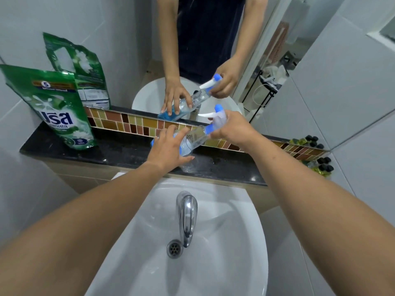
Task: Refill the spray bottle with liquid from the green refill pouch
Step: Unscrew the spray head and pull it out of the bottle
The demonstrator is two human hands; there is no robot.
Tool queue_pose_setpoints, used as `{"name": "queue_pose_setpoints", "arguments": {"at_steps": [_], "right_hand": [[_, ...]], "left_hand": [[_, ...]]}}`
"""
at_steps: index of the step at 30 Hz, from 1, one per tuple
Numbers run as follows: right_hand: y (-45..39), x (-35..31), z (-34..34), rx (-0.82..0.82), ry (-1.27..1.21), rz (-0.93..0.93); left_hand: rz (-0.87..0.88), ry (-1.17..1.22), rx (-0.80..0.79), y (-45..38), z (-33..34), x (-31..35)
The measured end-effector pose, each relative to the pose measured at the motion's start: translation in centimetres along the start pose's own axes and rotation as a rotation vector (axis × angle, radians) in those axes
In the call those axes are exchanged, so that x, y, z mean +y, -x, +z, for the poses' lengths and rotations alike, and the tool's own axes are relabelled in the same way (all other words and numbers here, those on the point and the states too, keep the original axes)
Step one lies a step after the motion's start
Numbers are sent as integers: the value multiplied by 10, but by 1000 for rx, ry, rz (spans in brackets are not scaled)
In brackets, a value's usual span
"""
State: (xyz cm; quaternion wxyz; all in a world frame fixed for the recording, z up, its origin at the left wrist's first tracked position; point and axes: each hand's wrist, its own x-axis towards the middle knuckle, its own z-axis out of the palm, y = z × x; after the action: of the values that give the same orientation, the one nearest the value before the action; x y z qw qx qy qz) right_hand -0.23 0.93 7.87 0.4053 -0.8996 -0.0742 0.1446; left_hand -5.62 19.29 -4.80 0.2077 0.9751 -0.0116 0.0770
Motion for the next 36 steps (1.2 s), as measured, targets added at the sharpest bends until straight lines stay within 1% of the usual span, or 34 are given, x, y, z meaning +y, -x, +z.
{"name": "queue_pose_setpoints", "arguments": {"at_steps": [2, 3, 5, 6, 10, 13, 16, 18, 22, 25, 27, 30, 33, 36], "right_hand": [[1, -2, 0, -68, -48, 6], [0, -1, 1, -69, -68, 36], [-3, -1, 3, 3, -90, 87], [-4, 0, 2, 25, -81, 77], [-1, 1, 0, -31, -54, 14], [1, 3, 2, 7, -52, 35], [1, 5, 0, 12, 1, -6], [2, 3, 0, -24, -30, 10], [-2, 2, 1, 42, -49, 54], [-2, 0, -1, 6, -66, 27], [1, -3, 0, -8, -120, 60], [1, -6, 1, 35, -123, 96], [-1, -5, 0, 18, -220, 78], [0, -5, 3, 0, -171, 98]], "left_hand": [[-2, -10, -2, 0, -1, -2], [1, -17, -9, 1, -2, -2], [7, -27, -25, 1, -1, -3], [5, -31, -26, 2, -1, -2], [-10, -44, -37, 1, -3, -3], [23, -39, -79, 1, -1, -4], [25, -26, -90, 1, -2, -4], [26, -27, -96, 0, -3, -4], [45, -39, -94, 0, -2, -4], [31, -21, -83, 0, -1, -4], [32, -23, -83, 1, -1, -4], [41, -29, -81, 1, 0, -2], [21, -17, -71, 3, 0, -2], [32, -34, -65, 3, 0, -4]]}}
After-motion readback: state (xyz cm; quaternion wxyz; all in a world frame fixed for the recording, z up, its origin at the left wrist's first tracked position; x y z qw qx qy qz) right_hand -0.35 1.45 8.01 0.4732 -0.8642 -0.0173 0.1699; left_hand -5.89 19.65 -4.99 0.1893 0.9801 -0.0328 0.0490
